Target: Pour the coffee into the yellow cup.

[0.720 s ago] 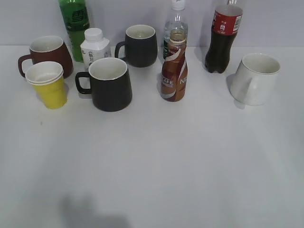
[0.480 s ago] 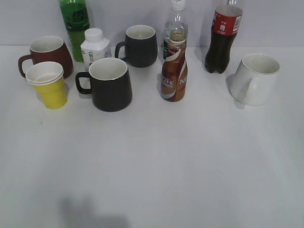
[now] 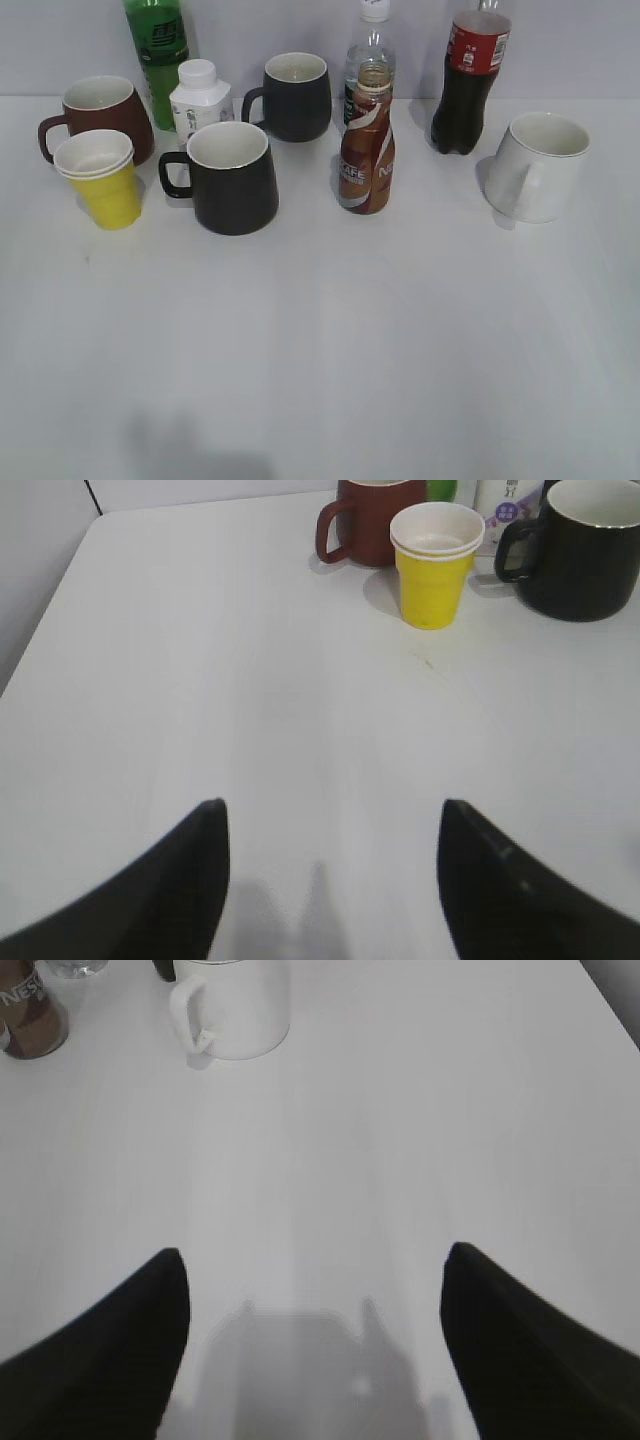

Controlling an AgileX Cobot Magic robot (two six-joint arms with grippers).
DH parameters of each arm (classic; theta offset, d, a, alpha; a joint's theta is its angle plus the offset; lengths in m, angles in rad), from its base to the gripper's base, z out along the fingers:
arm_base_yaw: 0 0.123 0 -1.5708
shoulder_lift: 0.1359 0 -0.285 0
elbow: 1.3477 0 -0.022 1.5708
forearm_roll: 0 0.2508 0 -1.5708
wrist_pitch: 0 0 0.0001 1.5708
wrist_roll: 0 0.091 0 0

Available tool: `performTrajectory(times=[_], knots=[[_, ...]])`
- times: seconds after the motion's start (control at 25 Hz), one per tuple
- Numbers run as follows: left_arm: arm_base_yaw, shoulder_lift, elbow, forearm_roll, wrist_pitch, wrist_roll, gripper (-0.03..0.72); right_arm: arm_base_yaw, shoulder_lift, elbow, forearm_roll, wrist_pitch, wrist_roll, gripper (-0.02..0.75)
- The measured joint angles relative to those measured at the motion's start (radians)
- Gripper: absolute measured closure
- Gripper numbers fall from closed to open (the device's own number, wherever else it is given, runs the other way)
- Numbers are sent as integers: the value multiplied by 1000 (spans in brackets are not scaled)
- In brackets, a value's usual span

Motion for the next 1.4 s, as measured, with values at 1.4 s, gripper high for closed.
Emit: performTrajectory(times=[1.4], knots=[[-14, 165, 108, -20, -563, 0, 270, 0, 150, -17, 25, -384, 0, 151]])
